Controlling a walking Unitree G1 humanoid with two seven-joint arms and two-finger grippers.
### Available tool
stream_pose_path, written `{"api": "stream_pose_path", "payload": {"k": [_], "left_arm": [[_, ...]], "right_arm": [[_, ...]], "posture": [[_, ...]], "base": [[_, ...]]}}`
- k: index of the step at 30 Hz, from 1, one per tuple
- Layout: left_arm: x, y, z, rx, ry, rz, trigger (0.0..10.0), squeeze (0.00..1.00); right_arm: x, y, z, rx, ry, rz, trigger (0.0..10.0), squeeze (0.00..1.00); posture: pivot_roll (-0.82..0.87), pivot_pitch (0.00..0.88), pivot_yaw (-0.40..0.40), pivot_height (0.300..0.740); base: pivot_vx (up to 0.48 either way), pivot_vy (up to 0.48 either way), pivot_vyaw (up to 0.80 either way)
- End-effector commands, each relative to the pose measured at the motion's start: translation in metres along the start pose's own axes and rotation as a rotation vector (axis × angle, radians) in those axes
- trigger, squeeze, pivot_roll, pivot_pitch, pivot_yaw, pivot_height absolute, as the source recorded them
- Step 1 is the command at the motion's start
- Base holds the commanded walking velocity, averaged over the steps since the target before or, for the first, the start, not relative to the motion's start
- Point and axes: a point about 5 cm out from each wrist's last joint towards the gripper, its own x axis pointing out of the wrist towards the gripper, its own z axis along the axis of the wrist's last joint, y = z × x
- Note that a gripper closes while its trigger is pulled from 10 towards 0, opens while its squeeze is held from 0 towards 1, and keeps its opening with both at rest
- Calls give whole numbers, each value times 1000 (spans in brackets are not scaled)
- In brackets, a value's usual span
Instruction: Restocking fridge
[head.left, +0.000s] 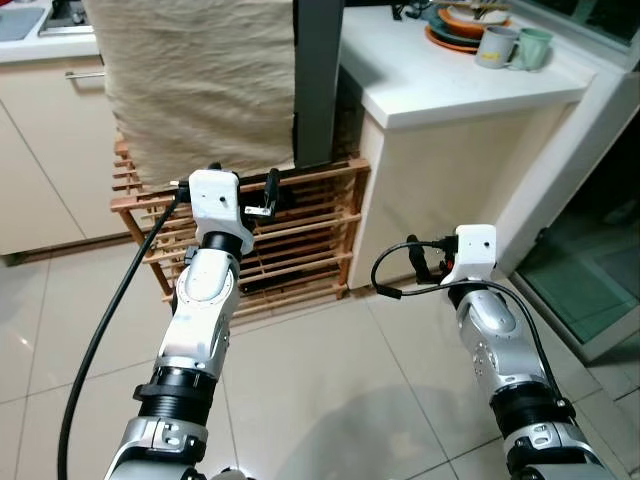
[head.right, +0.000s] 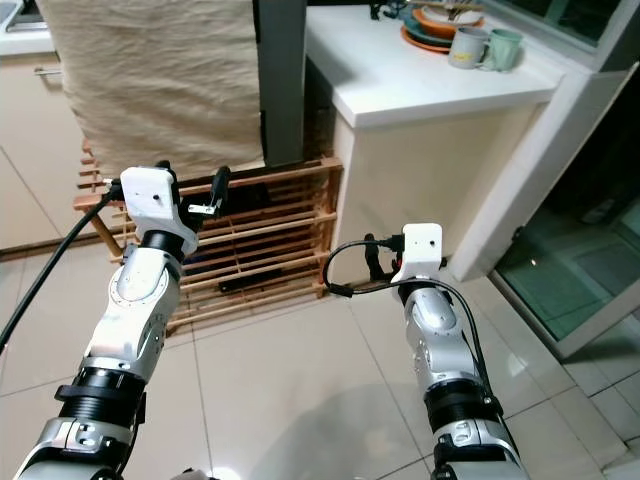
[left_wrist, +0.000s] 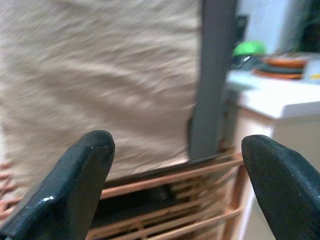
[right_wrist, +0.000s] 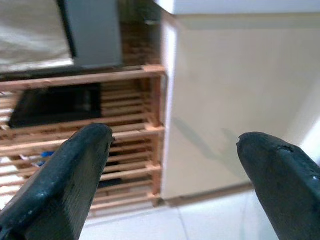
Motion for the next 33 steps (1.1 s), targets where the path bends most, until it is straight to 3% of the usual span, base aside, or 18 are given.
{"api": "stream_pose_path", "payload": {"k": [1,10,17,21,24,28,29,30,33], "left_arm": [[-1,8,-1,-9,27,30,10000,0],[1,11,-5,19,80,41,10000,0],[3,18,-13,-38,136,72,10000,0],[6,21,-13,-32,145,75,10000,0],[7,22,-14,-22,152,75,10000,0],[7,17,-10,94,124,43,10000,0],[7,17,-10,94,124,43,10000,0],[7,11,-9,113,110,15,10000,0],[6,8,-9,124,99,0,10000,0]], "right_arm": [[0,1,5,8,-35,-1,10000,0],[-3,1,1,-8,-38,-7,10000,0],[-6,-4,2,-29,-61,-43,10000,0],[-7,-2,3,-30,-74,-39,10000,0],[-7,9,4,-53,-90,32,10000,0],[-12,39,10,-98,-138,224,10000,0],[-12,39,10,-98,-138,224,10000,0],[-16,52,16,-145,-170,326,10000,0],[-17,58,20,-184,-191,375,10000,0]], "posture": [[-76,0,-27,740],[-86,0,-27,740],[-98,0,-21,740],[-99,0,-20,740],[-98,0,-16,740],[-96,0,-18,740],[-96,0,-18,740],[-93,0,-25,740],[-95,0,-32,740]], "base": [[0,480,0],[0,480,0],[0,480,-720],[0,480,-744],[0,480,-490],[0,442,0],[0,405,0],[0,0,0],[0,0,0]]}}
